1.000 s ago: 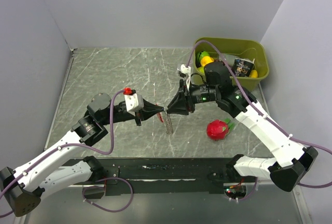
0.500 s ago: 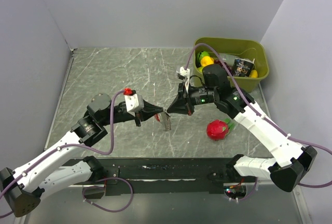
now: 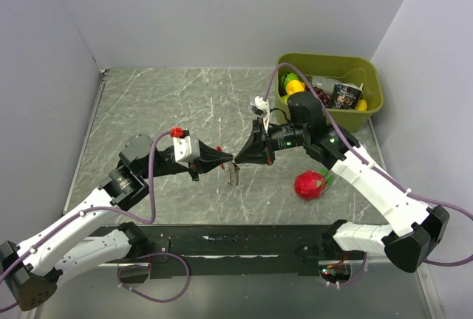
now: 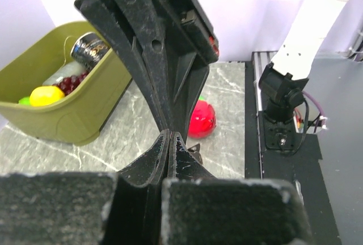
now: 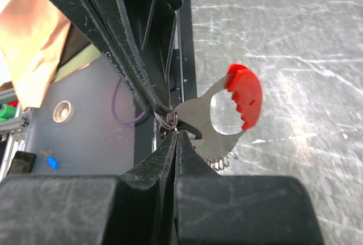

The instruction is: Put the keys on the keyring

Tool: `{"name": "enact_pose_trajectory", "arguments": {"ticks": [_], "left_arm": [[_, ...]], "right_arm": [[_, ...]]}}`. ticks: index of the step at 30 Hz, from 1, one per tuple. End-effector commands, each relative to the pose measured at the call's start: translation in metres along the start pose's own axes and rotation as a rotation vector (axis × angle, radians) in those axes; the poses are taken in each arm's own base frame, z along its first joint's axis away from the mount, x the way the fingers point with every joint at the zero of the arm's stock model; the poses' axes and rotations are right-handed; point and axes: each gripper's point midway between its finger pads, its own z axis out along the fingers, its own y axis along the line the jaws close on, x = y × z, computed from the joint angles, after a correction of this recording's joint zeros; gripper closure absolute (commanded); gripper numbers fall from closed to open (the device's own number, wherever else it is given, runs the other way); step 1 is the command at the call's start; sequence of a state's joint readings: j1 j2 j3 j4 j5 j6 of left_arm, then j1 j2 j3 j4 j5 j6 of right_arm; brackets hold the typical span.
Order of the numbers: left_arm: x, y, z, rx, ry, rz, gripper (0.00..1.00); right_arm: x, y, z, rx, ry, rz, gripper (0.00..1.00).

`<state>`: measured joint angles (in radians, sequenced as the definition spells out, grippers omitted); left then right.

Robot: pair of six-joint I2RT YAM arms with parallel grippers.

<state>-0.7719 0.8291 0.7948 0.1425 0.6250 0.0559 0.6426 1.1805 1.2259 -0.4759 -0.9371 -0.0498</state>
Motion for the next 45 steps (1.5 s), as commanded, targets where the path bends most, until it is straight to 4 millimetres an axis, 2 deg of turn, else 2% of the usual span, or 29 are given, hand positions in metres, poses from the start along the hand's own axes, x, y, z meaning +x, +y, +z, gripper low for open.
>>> {"name": "enact_pose_trajectory", "arguments": {"ticks": [1, 7, 8, 13, 14, 17, 23, 25, 28, 32, 34, 36, 45], "left_arm": [[-0.057, -0.012, 0.001, 0.076, -0.19, 0.105, 0.99], [-0.054, -0.014, 0.004, 0.101, -0.188, 0.099, 0.99], [-0.054, -0.015, 0.004, 0.103, -0.187, 0.098, 0.99], [-0.051, -0.013, 0.003, 0.091, -0.179, 0.093, 0.99], [-0.051, -0.013, 0.003, 0.089, -0.178, 0.095, 0.99], [-0.049, -0.012, 0.002, 0.079, -0.171, 0.093, 0.99], [-0.049, -0.012, 0.0, 0.066, -0.168, 0.095, 0.99], [-0.049, -0.011, 0.0, 0.065, -0.168, 0.094, 0.99], [-0.049, -0.011, 0.0, 0.062, -0.168, 0.095, 0.99], [-0.048, -0.01, 0.0, 0.062, -0.169, 0.096, 0.99], [-0.047, -0.01, 0.001, 0.06, -0.173, 0.093, 0.99], [-0.046, -0.01, 0.002, 0.066, -0.172, 0.091, 0.99], [-0.048, -0.012, 0.003, 0.079, -0.177, 0.093, 0.99]], "right_arm": [[0.005, -0.009, 0.005, -0.008, 0.005, 0.018, 1.0], [0.003, -0.01, 0.006, -0.012, 0.001, 0.02, 1.0], [0.003, -0.01, 0.006, -0.006, -0.002, 0.018, 0.98], [0.001, -0.015, 0.001, 0.055, -0.015, -0.001, 0.73], [0.0, -0.015, -0.001, 0.071, -0.019, -0.005, 0.65], [-0.002, -0.017, -0.006, 0.118, -0.032, -0.025, 0.55], [-0.012, -0.012, -0.024, 0.196, -0.092, -0.092, 0.45], [-0.016, -0.012, -0.029, 0.222, -0.121, -0.114, 0.44], [-0.028, 0.002, -0.039, 0.219, -0.189, -0.174, 0.44], [-0.04, 0.031, -0.047, 0.14, -0.279, -0.261, 0.45], [-0.042, 0.046, -0.046, 0.06, -0.29, -0.255, 0.47], [-0.044, 0.051, -0.04, 0.02, -0.29, -0.241, 0.49], [-0.04, 0.039, -0.015, 0.018, -0.254, -0.183, 0.57]]}}
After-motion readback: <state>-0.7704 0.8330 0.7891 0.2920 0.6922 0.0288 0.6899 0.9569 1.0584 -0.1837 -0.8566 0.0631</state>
